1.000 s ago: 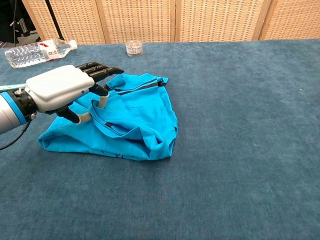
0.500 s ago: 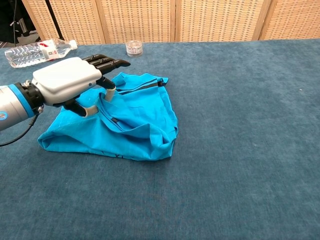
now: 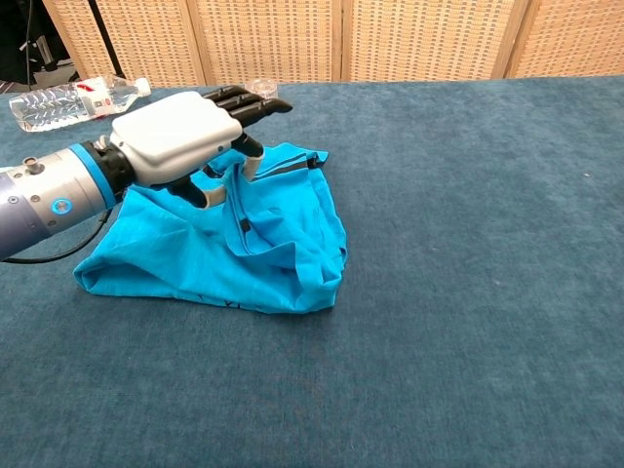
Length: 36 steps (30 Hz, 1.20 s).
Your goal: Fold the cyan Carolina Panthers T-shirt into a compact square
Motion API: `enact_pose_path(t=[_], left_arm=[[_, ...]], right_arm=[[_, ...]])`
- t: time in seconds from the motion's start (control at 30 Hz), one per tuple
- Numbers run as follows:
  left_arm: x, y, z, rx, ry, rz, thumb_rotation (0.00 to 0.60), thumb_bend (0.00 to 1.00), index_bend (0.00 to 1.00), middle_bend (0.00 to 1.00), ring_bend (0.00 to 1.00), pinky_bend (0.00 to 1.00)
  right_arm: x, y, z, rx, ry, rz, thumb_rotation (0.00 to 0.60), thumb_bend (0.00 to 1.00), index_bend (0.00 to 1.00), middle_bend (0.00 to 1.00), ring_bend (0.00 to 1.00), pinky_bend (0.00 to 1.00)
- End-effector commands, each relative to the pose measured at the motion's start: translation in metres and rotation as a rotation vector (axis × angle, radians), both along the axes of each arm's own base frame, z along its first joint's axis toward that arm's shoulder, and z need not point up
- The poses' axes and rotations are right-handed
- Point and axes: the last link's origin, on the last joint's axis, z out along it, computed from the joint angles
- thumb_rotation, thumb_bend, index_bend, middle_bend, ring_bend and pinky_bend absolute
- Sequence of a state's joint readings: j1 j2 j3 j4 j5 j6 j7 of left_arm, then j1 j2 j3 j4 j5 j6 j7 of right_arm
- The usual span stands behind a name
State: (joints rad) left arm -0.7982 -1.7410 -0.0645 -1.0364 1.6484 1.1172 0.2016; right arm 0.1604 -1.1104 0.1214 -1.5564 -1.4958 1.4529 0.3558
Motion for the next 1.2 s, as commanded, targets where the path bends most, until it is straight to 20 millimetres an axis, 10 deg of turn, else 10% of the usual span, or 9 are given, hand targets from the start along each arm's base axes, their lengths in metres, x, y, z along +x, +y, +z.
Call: enact_pose_path(t=[0.03,1.2], left_arm=[[0.006,0.004,-0.002,0.016,0.005,0.0,0.6,0.41,0.7,0.0,0.0,0.0],[0.081,0.038,-0.043,0.073,0.072,0.011,0.6,0.4,0.7,0.0,0.0,0.0]], right_arm=[[0.0,0.0,0.0,-0.001,-0.002,0.0,0.6,0.0,0.0,0.0,0.0,0.0],[-0.004,-0.002,0.003,0.005,-0.012,-0.013,0.6,0.0,0.0,0.0,0.0,0.0]])
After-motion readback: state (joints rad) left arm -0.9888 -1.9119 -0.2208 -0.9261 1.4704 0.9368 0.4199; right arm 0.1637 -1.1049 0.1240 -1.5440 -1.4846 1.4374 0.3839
